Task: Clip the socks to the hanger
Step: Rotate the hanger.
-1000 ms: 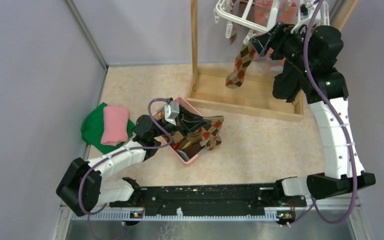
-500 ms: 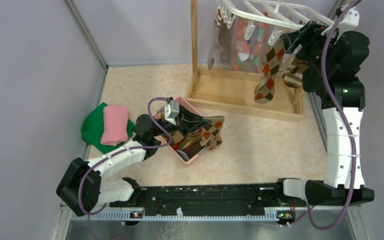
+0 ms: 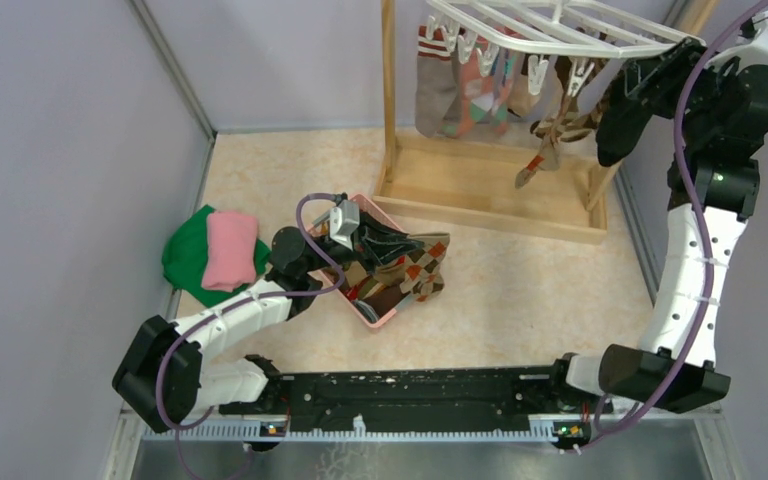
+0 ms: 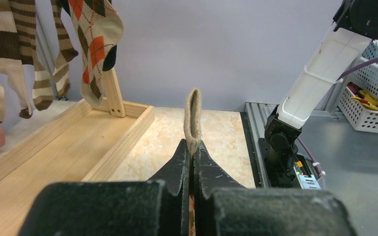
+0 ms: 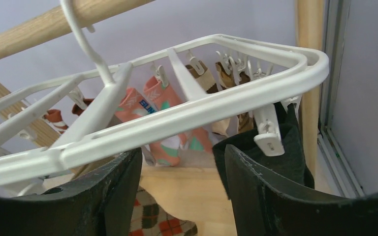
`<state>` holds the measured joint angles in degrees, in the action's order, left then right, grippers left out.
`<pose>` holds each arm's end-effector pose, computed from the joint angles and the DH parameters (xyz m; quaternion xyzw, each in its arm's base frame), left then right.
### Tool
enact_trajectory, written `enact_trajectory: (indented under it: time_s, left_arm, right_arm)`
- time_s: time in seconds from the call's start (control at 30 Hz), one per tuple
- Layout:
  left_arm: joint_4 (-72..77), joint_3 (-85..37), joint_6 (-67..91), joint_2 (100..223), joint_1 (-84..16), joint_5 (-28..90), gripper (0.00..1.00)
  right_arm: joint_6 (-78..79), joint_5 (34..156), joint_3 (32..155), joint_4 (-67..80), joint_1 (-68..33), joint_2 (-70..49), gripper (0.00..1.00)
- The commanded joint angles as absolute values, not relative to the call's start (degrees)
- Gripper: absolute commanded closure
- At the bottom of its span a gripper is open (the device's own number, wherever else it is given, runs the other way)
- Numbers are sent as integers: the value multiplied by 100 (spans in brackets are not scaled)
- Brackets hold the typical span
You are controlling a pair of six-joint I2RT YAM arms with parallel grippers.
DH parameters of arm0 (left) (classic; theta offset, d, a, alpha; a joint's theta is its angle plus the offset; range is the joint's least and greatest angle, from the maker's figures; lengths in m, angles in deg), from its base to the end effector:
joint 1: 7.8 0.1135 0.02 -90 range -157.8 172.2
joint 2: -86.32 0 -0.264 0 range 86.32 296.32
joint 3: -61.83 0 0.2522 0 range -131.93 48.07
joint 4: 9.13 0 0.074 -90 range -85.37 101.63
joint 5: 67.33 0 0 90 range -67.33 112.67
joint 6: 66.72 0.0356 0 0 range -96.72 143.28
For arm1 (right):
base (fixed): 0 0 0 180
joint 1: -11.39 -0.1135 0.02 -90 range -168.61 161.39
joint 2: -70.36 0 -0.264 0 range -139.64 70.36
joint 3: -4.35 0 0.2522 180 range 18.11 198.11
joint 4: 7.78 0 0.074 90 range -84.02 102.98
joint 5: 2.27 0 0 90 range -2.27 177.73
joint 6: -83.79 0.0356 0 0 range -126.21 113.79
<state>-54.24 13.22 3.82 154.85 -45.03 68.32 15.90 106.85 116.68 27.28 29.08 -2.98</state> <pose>0.1836 -0.1715 0.3153 0.3999 0.4374 -0.5524 0.5862 0.2396 -0.0642 0.5325 0.1149 0.6741 0.1411 0.7159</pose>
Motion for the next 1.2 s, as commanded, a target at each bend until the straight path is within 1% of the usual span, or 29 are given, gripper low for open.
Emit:
enact_trajectory:
  time_s: [0.0,0.3,0.47,0.63,0.83,0.9,0.97,1.0,1.1,1.17]
  left_arm:
    - [-5602,1093,404,15441,-4494,6934,100]
    - [-5593,1016,399,15539,-4491,6973,100]
    - [-5571,1033,417,15529,-4490,6967,100]
    - [-5519,1052,477,15485,-4497,6953,100]
    - [-5445,1137,589,15392,-4492,6924,100]
    - [-5388,1133,633,15359,-4497,6934,100]
    - [-5324,1135,677,15326,-4489,6939,100]
    - [-5302,1133,695,15311,-4490,6947,100]
    - [-5242,1155,746,15244,-4490,6938,100]
    - [-5185,1167,803,15200,-4495,6920,100]
  right_arm:
    - [1739,11142,11791,2161,3257,-592,39]
    - [1787,11498,12190,2046,3470,-1179,44]
    - [1906,11680,12289,1931,3557,-1261,45]
    - [1791,12647,12284,2049,3598,-1058,40]
    - [1056,13050,11783,2770,3817,-210,30]
    - [840,13489,11692,3027,4023,-40,29]
    - [611,14208,11610,3212,4341,46,29]
    - [426,14845,11534,3216,4489,88,28]
    - [319,16939,11249,2499,4808,167,28]
    - [78,17340,11371,2437,4813,195,26]
